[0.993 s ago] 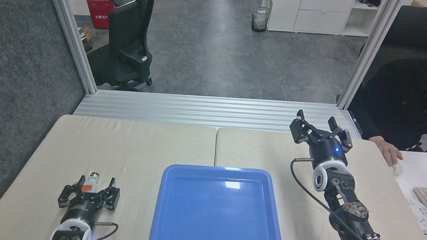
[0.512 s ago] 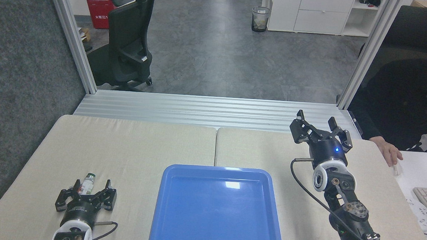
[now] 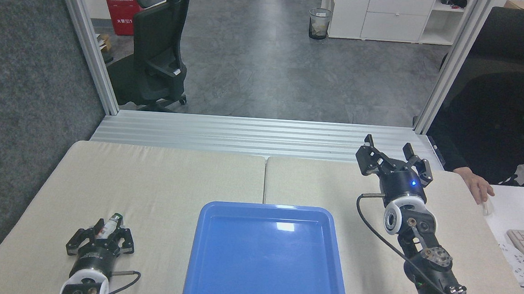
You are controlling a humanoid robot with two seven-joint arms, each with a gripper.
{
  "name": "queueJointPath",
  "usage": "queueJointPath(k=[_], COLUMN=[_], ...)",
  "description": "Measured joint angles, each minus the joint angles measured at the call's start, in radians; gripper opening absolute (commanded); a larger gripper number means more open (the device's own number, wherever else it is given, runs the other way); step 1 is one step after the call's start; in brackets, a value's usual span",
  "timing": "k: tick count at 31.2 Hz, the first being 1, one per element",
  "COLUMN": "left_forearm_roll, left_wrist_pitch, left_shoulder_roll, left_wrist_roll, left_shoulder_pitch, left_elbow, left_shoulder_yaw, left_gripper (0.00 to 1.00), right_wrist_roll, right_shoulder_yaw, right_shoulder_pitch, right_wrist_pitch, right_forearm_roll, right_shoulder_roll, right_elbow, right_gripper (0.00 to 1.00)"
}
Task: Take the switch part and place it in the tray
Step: 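Carry the switch part with the left gripper over the blue tray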
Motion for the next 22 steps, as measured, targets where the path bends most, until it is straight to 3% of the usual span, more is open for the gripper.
queueJointPath(k=[11,22], left_forearm_roll=[0.003,-0.002], left_wrist_pitch=[-0.014,0.014], left_shoulder_roll=[0.001,-0.093], left_wrist_roll=[-0.078,-0.182], left_shoulder_pitch=[0.026,0.053], left_elbow=[-0.155,-0.363], left_shoulder_yaw=[-0.005,-0.045], left_gripper=[0.07,0.05], right_wrist_roll=[0.0,0.0], right_shoulder_yaw=[0.0,0.0], right_shoulder_pitch=[0.0,0.0], right_wrist_pitch=[0.0,0.0], right_forearm_roll=[0.0,0.0], right_shoulder_roll=[0.0,0.0], right_elbow=[0.0,0.0], right_gripper=[1.0,1.0])
